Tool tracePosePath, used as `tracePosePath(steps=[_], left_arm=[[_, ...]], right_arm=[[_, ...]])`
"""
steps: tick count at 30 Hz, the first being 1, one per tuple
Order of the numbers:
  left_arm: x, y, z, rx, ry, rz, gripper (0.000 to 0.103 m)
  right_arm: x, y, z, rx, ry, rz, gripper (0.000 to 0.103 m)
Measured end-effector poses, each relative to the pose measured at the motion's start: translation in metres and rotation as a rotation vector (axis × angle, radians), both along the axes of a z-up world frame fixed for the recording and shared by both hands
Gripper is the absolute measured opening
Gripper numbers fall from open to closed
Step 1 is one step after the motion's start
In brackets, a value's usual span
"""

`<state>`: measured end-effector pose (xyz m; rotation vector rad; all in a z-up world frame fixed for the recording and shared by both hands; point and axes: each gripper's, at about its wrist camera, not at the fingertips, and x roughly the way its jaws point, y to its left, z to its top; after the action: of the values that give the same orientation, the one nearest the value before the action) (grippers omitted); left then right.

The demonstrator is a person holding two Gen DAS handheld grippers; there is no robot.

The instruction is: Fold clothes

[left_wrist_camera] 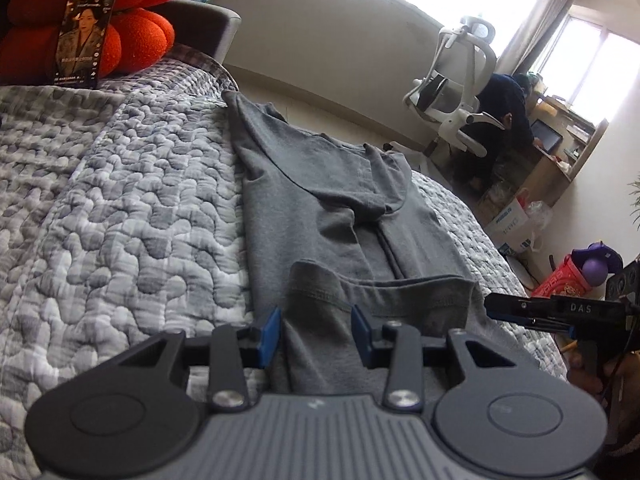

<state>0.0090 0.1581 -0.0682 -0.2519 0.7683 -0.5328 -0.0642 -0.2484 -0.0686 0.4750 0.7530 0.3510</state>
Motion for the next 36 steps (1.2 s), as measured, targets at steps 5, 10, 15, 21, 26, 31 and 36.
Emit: tracePosePath(steps=[5,10,15,21,26,31,36], left_arm=[[0.012,-0.010,0.009,0.057,0.000,-0.033,0.034],[0.015,-0.007,0.000,0.006,0.022,-0.023,0.026],[0.010,-0.002,-0.004,-0.025,0.033,-0.043,0.019],[0.014,-0.001,-0.008,-0.082,0.067,-0.037,0.017],[0.016,0.000,-0.009,-0.103,0.081,-0.027,0.017],[0.018,0.001,-0.011,-0.122,0.089,-0.021,0.017],[0.015,0.004,-0.007,-0.151,0.057,-0.013,0.003]], right_arm=[[0.015,0.020,0.014,-0.167,-0.012,0.082,0.037],[0.014,0.023,0.006,-0.169,-0.040,0.095,0.036],[-0.002,0.016,0.000,-0.120,-0.066,0.086,0.030],[-0.002,0.008,0.002,-0.112,-0.071,0.048,0.033],[0.000,0.005,0.002,-0.115,-0.078,0.043,0.039],[0.003,0.017,-0.002,-0.184,-0.089,0.072,0.038],[-0.003,0.018,0.002,-0.223,-0.142,0.047,0.008]])
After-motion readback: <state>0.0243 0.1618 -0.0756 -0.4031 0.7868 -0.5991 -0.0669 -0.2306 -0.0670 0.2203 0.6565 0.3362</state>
